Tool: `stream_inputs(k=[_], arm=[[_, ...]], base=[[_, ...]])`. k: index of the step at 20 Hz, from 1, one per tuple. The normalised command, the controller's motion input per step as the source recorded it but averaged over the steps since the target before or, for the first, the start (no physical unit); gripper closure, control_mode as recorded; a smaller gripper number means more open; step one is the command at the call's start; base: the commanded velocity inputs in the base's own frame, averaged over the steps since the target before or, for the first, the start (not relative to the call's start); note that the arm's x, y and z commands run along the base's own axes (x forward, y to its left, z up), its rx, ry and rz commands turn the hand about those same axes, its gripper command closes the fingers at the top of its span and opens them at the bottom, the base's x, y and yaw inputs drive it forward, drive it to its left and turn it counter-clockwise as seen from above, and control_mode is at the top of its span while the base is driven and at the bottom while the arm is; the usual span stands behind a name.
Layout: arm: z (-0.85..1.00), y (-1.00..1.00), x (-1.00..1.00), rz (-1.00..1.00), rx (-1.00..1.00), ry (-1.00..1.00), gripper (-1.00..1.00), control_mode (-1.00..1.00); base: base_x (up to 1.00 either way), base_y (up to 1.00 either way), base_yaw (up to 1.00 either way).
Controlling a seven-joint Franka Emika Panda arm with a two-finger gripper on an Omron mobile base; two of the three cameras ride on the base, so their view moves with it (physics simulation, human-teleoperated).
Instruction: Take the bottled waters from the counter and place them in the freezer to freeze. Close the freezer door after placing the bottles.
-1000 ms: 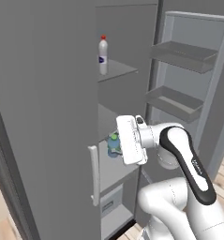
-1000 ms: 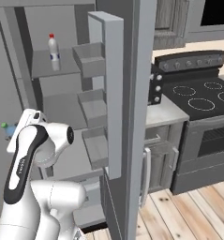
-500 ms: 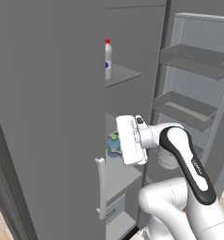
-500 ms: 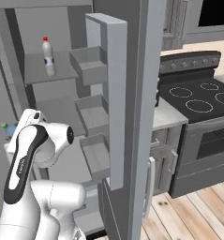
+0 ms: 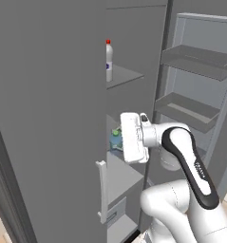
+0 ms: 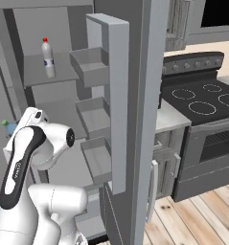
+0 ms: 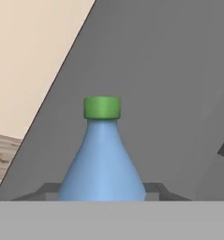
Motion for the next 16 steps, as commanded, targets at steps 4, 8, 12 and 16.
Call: stream_inputs(k=[4,8,12,16], arm=[[0.69,0.0,0.0,-0.22,0.12,0.0,1.0,-1.0],[0.81,-0.11,0.0,-0.21,0.18,0.0,1.0,-1.0],[0.91,-0.48,-0.08,-0.15,0.29,0.0,1.0,-1.0],[0.87,-0.53,0.0,-0.09,0.33,0.03,1.0,-1.0]], base=[[0.0,0.0,0.0],[0.0,0.0,0.0],[0.0,0.0,0.0],[0.0,0.0,0.0]])
